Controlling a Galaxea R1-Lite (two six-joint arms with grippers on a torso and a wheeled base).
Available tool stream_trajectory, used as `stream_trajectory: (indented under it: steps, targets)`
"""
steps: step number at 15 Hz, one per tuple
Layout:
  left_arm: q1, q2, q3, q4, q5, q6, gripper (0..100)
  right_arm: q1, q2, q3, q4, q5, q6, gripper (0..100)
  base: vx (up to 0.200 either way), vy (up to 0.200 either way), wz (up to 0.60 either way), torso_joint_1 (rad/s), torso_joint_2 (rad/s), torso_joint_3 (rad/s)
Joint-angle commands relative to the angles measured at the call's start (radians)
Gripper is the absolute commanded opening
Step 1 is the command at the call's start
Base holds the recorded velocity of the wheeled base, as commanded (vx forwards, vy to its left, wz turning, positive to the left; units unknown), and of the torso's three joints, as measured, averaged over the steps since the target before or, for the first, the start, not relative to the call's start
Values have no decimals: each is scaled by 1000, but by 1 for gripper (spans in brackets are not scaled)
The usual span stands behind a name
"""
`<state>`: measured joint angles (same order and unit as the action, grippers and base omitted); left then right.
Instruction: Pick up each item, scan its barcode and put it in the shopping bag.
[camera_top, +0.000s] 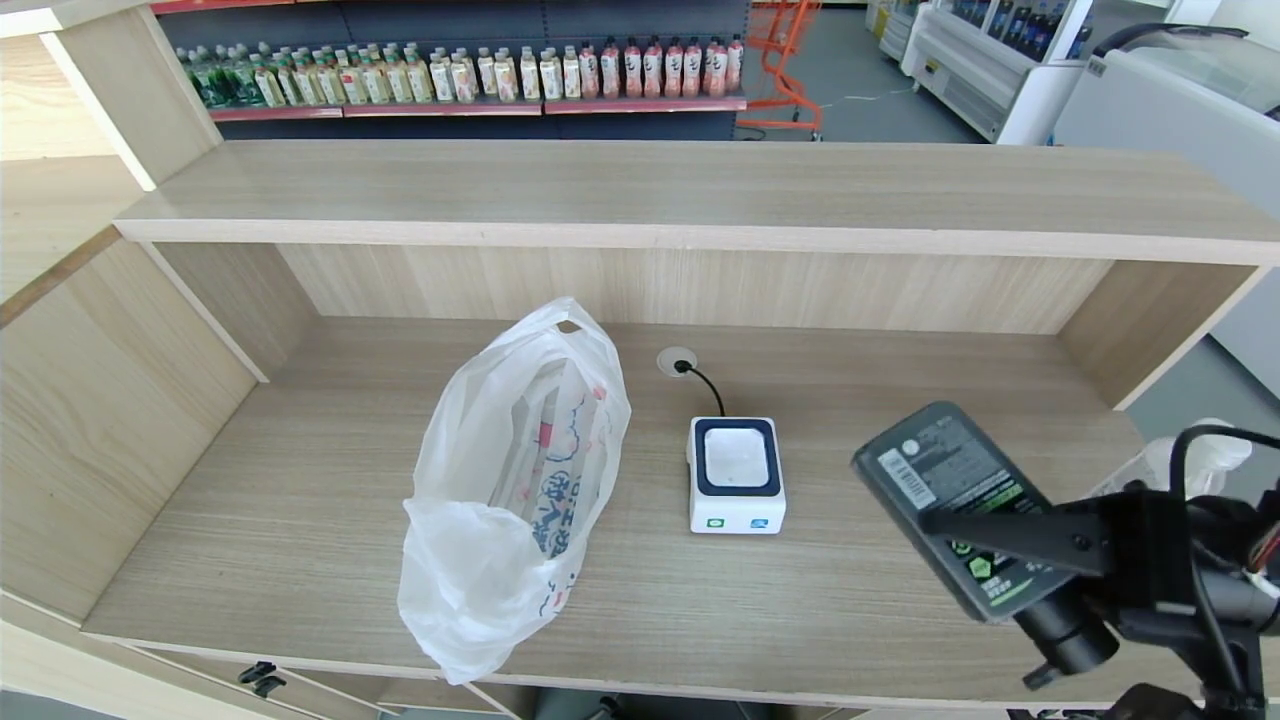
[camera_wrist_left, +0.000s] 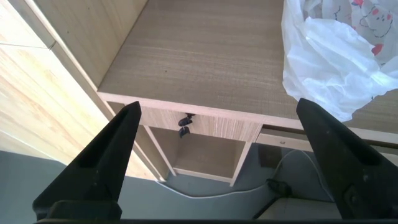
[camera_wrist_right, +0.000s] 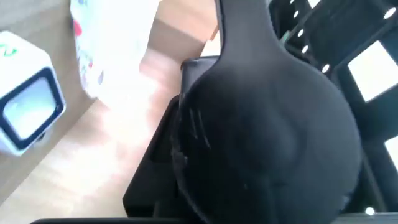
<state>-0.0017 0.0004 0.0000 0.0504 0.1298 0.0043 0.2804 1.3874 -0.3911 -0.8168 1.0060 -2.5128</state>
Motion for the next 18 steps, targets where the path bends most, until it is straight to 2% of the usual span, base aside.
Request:
stream_trajectory:
  steps: [1,4,8,18]
  targets:
    - [0,0,0,0,1,0,100,152,116,-29,131,83,-175,0,0,0,0,0,0,0]
    - [0,0,0,0,1,0,100,169,153,-23,134,126,-264,0,0,0,0,0,0,0]
    - [2,0,0,0,1,0,100,221,236,-34,127,257,-267,0,0,0,0,0,0,0]
    - [2,0,0,0,1,0,100,218,259,-42,128,266,-264,0,0,0,0,0,0,0]
